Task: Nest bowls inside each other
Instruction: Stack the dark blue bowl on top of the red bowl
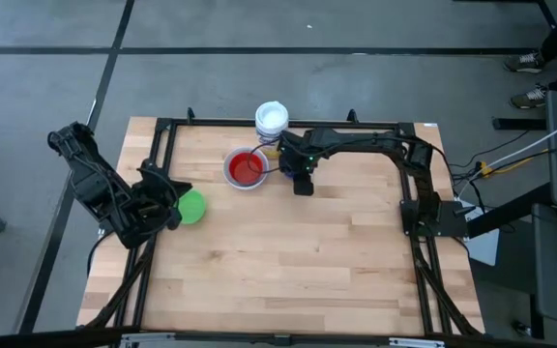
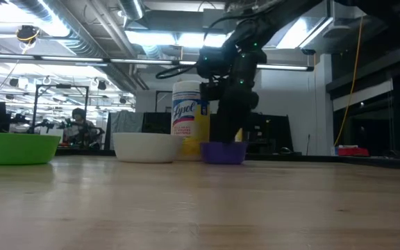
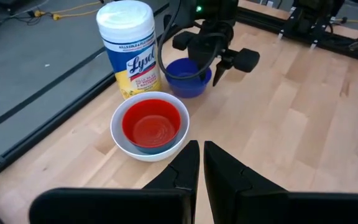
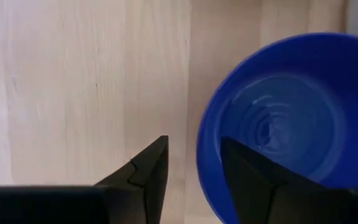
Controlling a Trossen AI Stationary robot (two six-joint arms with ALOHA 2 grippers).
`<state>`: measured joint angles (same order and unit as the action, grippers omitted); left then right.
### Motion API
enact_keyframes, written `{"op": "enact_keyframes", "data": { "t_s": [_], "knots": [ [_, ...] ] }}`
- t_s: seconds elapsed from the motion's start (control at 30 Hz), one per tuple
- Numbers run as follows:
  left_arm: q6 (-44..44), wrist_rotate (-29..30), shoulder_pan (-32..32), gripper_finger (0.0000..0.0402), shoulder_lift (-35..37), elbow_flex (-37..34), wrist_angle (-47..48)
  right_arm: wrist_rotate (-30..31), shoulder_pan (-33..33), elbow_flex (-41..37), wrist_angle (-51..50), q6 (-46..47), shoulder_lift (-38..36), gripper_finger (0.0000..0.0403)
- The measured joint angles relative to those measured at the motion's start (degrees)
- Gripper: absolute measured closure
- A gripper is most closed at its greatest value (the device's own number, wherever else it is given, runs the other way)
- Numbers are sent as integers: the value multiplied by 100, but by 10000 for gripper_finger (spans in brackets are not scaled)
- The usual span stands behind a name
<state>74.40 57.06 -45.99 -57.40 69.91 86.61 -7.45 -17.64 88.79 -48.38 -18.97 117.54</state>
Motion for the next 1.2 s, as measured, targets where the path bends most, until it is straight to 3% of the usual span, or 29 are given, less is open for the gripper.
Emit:
{"op": "enact_keyframes", "data": {
  "t_s": [0.13, 0.3, 0.5, 0.63, 0.7, 0.77, 0.97, 1.07, 1.2],
  "knots": [
    [-16, 4, 7, 382, -3, 0, -95, -266, -32, -247, 188, 47, 2, 275],
    [-16, -40, 8, 382, -11, 0, -130, -1217, -36, -508, 184, 70, -107, 384],
    [-45, -170, -10, 382, -11, 0, -273, -1882, 195, -627, 150, 370, -1023, 398],
    [-583, -30, 7, 382, -11, 0, -742, -2081, 357, -627, 212, 743, -1780, 399],
    [-1018, -41, 93, 382, -14, 0, -1075, -1769, 497, -618, 223, 955, -2076, 400],
    [-1477, -240, 298, 382, -61, 6, -1320, -1068, 734, -618, 158, 1119, -2271, 400],
    [-1667, -1446, 1763, 395, -1071, 12, -912, 2039, 1837, -393, -647, 1132, -2230, 401],
    [-1867, -1275, 2204, 399, -1744, 144, -1014, 2368, 2130, -397, -649, 1418, -2144, 401],
    [-2483, -616, 2541, 394, -2055, 542, -2031, 2783, 2422, -395, -569, 1739, -2142, 401]
  ]
}}
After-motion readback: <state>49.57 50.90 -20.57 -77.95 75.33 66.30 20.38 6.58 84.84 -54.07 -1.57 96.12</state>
